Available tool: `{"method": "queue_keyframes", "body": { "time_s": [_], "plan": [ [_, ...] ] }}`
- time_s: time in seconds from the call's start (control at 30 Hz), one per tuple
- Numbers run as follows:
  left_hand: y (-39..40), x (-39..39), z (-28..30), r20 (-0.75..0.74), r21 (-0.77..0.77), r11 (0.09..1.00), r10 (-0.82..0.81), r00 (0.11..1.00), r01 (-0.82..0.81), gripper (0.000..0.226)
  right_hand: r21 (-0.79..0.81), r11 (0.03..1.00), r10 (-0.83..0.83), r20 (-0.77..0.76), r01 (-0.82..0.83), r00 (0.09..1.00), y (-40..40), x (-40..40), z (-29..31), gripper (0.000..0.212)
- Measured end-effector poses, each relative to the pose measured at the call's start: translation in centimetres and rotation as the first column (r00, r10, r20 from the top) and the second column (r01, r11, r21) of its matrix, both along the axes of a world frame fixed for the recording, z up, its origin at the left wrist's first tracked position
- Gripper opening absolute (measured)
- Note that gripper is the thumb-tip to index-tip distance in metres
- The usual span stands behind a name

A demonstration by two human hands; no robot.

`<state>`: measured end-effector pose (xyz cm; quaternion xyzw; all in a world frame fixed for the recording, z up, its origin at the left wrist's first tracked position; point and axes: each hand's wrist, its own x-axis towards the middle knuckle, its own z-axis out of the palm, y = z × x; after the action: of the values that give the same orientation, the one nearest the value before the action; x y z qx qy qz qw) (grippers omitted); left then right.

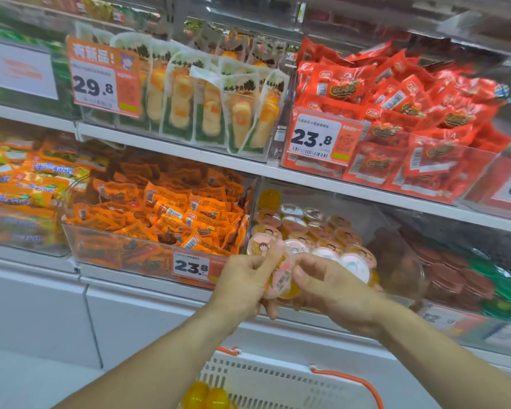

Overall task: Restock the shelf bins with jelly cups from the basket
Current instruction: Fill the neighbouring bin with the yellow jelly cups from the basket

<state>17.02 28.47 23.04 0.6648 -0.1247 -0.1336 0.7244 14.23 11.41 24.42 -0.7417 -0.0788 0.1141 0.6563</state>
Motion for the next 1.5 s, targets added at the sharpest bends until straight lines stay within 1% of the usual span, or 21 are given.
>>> {"method": "queue_keyframes", "body": {
  "time_s": [0.07,0.17,0.27,0.3,0.37,0.47,0.57,0.6,0.67,0.7,0.73,0.8,0.87,0.93,1.07,1.2,1.27,1.3,1.37,1.43,1.5],
  "plan": [
    [-0.3,-0.1,-0.6,0.15,0.006,0.995,0.101,0.983,-0.103,0.059,-0.005,0.997,-0.076,0.005,0.076,0.997,0.5,-0.4,-0.6,0.089],
    [-0.5,0.5,-1.2,0.389,0.073,0.957,0.233,0.891,-0.282,0.062,0.132,0.983,-0.117,-0.088,0.128,0.989,1.2,-0.6,-1.1,0.097],
    [-0.4,0.8,-1.1,0.565,0.185,0.906,0.218,0.796,-0.38,0.054,0.259,0.96,-0.074,-0.115,0.102,0.991,1.7,-0.1,-0.9,0.096],
    [-0.4,0.8,-1.0,0.582,0.225,0.891,0.202,0.788,-0.395,0.05,0.282,0.954,-0.071,-0.12,0.103,0.99,1.8,0.1,-0.4,0.089],
    [-0.3,0.7,-0.9,0.583,0.279,0.872,0.18,0.793,-0.403,0.041,0.329,0.933,-0.099,-0.16,0.147,0.982,1.7,1.0,0.5,0.061],
    [-0.2,1.1,-1.2,0.498,0.247,0.882,0.241,0.833,-0.402,0.019,0.37,0.882,-0.21,-0.249,0.293,0.946,1.4,3.2,2.5,0.04],
    [0.2,1.7,-1.6,0.418,0.307,0.877,0.225,0.88,-0.37,0.004,0.223,0.865,-0.409,-0.208,0.45,0.889,1.2,6.6,3.7,0.037],
    [0.2,1.8,-1.7,0.414,0.336,0.874,0.197,0.888,-0.351,0.003,0.128,0.854,-0.488,-0.134,0.504,0.862,1.2,8.0,3.7,0.045],
    [0.3,1.9,-2.1,0.429,0.385,0.868,0.133,0.893,-0.314,0.008,-0.137,0.791,-0.59,0.088,0.596,0.803,1.0,10.8,3.0,0.072],
    [0.2,1.9,-2.3,0.434,0.411,0.863,0.098,0.895,-0.294,0.01,-0.298,0.727,-0.578,0.22,0.618,0.786,1.0,12.0,2.8,0.074],
    [0.2,1.8,-2.5,0.435,0.434,0.858,0.068,0.898,-0.275,0.011,-0.45,0.644,-0.526,0.327,0.619,0.785,1.1,13.1,2.4,0.066],
    [0.1,1.6,-2.7,0.435,0.433,0.865,0.044,0.899,-0.252,0.01,-0.667,0.471,-0.387,0.431,0.576,0.815,1.6,14.7,1.5,0.049],
    [-0.1,1.5,-2.8,0.442,0.385,0.896,0.031,0.897,-0.221,0.01,-0.716,0.421,-0.294,0.473,0.557,0.831,2.2,16.0,0.6,0.046],
    [-0.3,1.3,-2.9,0.465,0.355,0.919,-0.013,0.885,-0.172,0.008,-0.708,0.405,-0.269,0.512,0.578,0.816,2.3,17.0,-0.3,0.049],
    [-0.5,1.0,-3.5,0.487,0.377,0.918,-0.085,0.869,-0.121,0.008,-0.737,0.338,-0.327,0.491,0.585,0.807,1.5,19.2,-1.3,0.068],
    [-0.4,1.1,-4.0,0.493,0.384,0.916,-0.098,0.865,-0.115,0.007,-0.792,0.271,-0.278,0.479,0.547,0.833,1.3,19.9,-1.2,0.082],
    [-0.4,1.1,-4.0,0.485,0.355,0.927,-0.071,0.872,-0.122,0.007,-0.771,0.253,-0.238,0.536,0.585,0.81,1.4,18.5,-0.5,0.072],
    [-0.4,1.0,-4.0,0.483,0.349,0.929,-0.068,0.873,-0.12,0.006,-0.713,0.28,-0.225,0.603,0.643,0.766,1.4,17.2,-0.1,0.059],
    [-0.6,0.8,-4.1,0.479,0.389,0.916,-0.108,0.871,-0.1,0.007,-0.508,0.41,-0.225,0.748,0.758,0.624,1.5,13.5,0.4,0.028],
    [-0.7,0.7,-4.6,0.445,0.48,0.876,-0.191,0.875,-0.053,0.008,-0.27,0.541,-0.235,0.861,0.796,0.451,1.6,9.1,0.2,0.008],
    [-0.7,0.5,-5.4,0.378,0.59,0.807,-0.292,0.879,0.015,0.009,-0.097,0.607,-0.281,0.902,0.789,0.327,1.4,4.9,-1.2,0.009]
  ]
}}
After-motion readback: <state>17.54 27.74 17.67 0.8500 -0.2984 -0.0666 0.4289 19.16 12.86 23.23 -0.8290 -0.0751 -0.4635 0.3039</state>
